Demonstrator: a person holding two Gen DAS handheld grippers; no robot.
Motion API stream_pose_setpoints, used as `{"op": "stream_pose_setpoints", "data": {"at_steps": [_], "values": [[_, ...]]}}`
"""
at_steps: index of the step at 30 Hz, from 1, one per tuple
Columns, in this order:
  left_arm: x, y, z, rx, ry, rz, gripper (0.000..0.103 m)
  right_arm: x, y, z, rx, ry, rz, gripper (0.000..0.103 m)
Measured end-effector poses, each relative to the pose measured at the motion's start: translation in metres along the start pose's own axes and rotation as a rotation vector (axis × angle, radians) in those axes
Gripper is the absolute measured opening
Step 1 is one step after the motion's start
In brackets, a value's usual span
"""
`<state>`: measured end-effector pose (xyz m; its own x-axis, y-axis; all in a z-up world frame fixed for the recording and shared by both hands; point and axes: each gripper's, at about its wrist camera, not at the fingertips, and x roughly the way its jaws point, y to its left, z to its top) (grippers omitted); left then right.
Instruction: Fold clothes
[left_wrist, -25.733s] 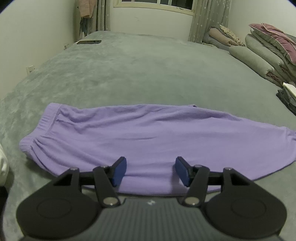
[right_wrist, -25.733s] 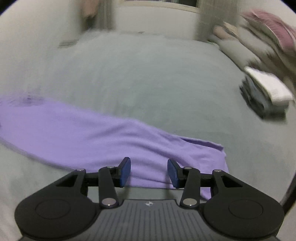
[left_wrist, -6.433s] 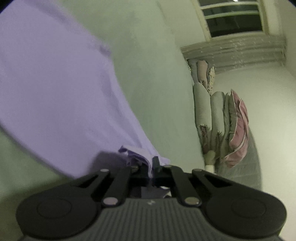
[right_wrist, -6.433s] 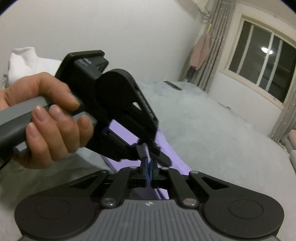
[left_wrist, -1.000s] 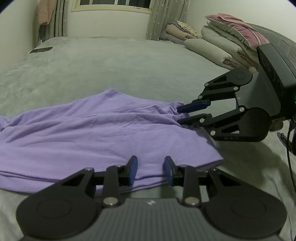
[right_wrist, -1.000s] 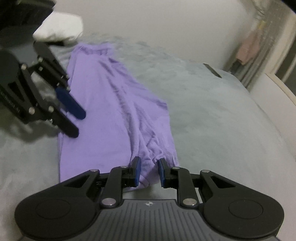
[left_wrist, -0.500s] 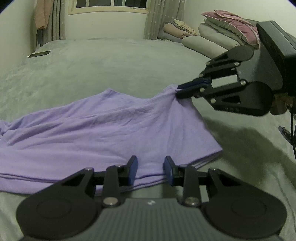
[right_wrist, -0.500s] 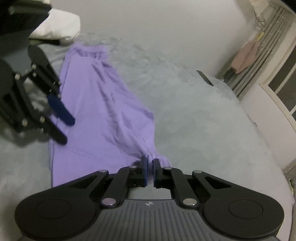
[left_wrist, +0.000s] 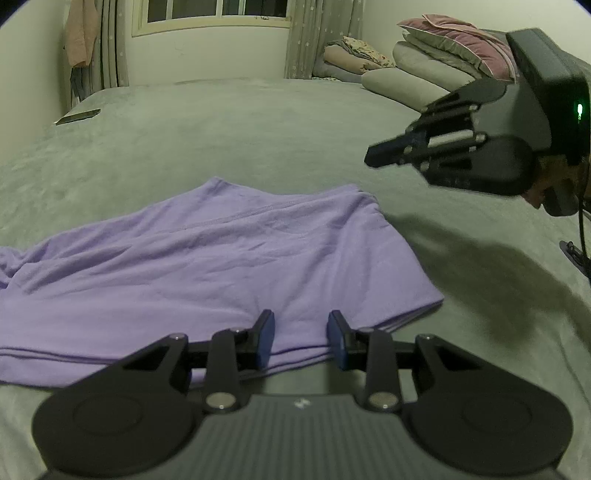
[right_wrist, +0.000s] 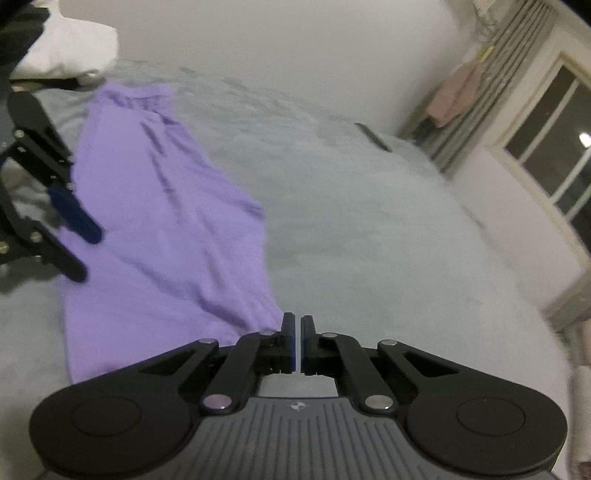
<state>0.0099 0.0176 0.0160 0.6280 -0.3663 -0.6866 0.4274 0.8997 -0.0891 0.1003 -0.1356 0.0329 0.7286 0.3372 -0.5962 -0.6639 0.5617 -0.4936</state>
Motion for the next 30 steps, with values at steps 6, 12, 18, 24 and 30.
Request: {"op": "stream_pose_setpoints", "data": {"at_steps": [6, 12, 18, 24, 30], "values": [[0.001, 0.000, 0.000, 0.001, -0.002, 0.001, 0.029, 0.007, 0.005, 0.002, -0.010, 0.001, 0.120, 0.001], [0.000, 0.000, 0.000, 0.011, -0.003, 0.002, 0.030, 0.012, 0.019, -0.001, -0.081, 0.042, 0.170, 0.005], [0.000, -0.001, -0.001, 0.013, -0.004, 0.004, 0.031, 0.011, 0.026, 0.000, -0.124, 0.054, 0.184, 0.013], [0.000, 0.000, -0.001, 0.018, -0.005, 0.003, 0.032, 0.017, 0.034, 0.008, -0.175, 0.075, 0.228, 0.013], [0.000, 0.000, -0.002, 0.021, -0.006, 0.002, 0.032, 0.022, 0.026, 0.006, -0.141, 0.089, 0.267, 0.015]]}}
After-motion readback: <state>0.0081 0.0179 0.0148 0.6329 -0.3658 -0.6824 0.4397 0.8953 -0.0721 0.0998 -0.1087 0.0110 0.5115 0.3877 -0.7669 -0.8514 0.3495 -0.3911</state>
